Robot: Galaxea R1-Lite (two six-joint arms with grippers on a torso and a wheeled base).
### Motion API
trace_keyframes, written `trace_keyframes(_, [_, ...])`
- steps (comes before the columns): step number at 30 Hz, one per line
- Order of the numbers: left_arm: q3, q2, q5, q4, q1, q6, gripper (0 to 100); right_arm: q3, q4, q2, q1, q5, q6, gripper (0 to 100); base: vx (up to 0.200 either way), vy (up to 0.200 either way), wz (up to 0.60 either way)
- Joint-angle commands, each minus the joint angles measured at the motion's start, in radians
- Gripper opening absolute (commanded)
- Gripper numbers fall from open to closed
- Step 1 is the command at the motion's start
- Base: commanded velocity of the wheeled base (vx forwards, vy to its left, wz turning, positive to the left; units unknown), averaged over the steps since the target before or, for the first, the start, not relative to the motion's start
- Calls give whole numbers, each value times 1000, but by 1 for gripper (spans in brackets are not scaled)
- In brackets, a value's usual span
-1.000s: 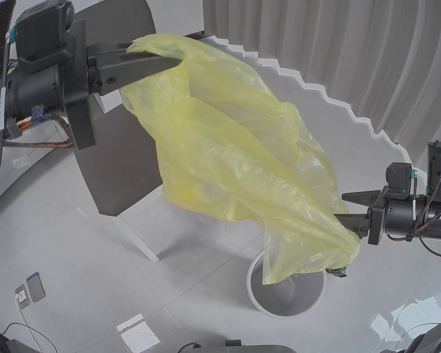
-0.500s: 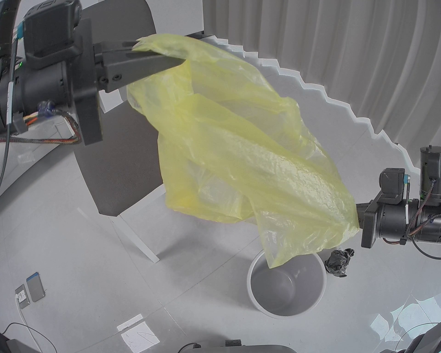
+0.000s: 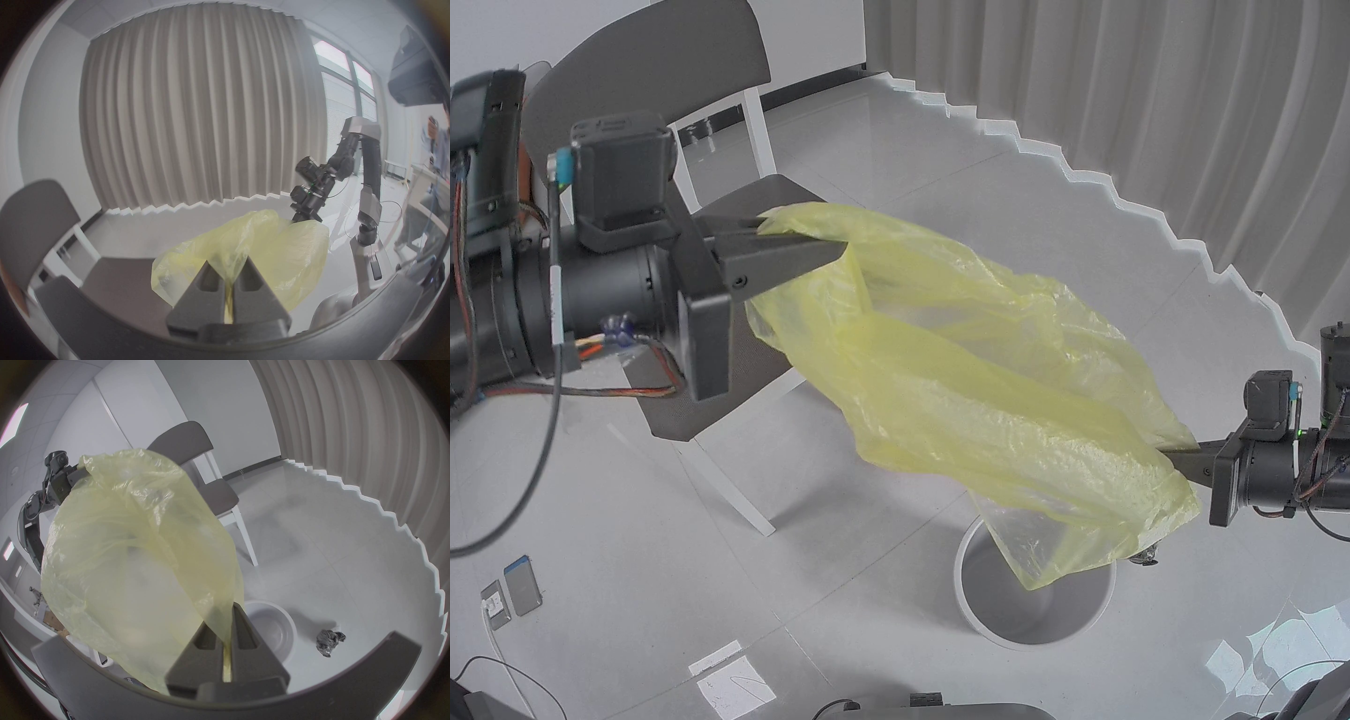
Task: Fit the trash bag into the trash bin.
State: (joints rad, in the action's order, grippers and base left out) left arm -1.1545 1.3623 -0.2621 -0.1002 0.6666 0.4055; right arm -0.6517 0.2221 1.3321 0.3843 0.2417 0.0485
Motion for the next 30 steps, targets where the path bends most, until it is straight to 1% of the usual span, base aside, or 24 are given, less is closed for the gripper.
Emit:
trace_keyframes(1, [222,44,107,-262,30,-226,0,37,-63,-59,-117,1,-45,0,0,0,0])
trace_keyframes(2, [248,54,124,-305,39,-277,0,41,-69,-64,-131,1,-50,0,0,0,0])
trace_keyframes(4, [292,69,149,-346,59,-352,0,57,-70,-70,-146,-1,-59,0,0,0,0])
trace_keyframes(8, [377,83,161,-357,90,-418,0,98,-67,-68,-176,-30,-88,0,0,0,0])
trace_keyframes(12, [449,96,164,-366,157,-485,0,122,-67,-67,-179,-51,-99,0,0,0,0])
trace_keyframes(13, [467,104,162,-381,177,-511,0,124,-67,-67,-180,-51,-99,0,0,0,0])
trace_keyframes(15, [480,113,162,-398,192,-533,0,127,-67,-67,-182,-53,-99,0,0,0,0])
trace_keyframes(17, [518,155,162,-466,222,-579,0,129,-69,-65,-182,-53,-101,0,0,0,0])
trace_keyframes(19, [545,184,161,-524,237,-603,0,132,-69,-62,-186,-55,-101,0,0,0,0])
trace_keyframes(24, [578,254,159,-553,281,-662,0,145,-66,-45,-202,-74,-102,0,0,0,0])
trace_keyframes(25, [578,258,159,-555,283,-665,0,145,-66,-45,-202,-74,-102,0,0,0,0])
trace_keyframes(28, [579,340,158,-572,298,-674,0,164,-61,-18,-222,-74,-116,0,0,0,0])
trace_keyframes(30, [579,385,159,-612,311,-677,0,170,-60,-5,-223,-74,-127,0,0,0,0])
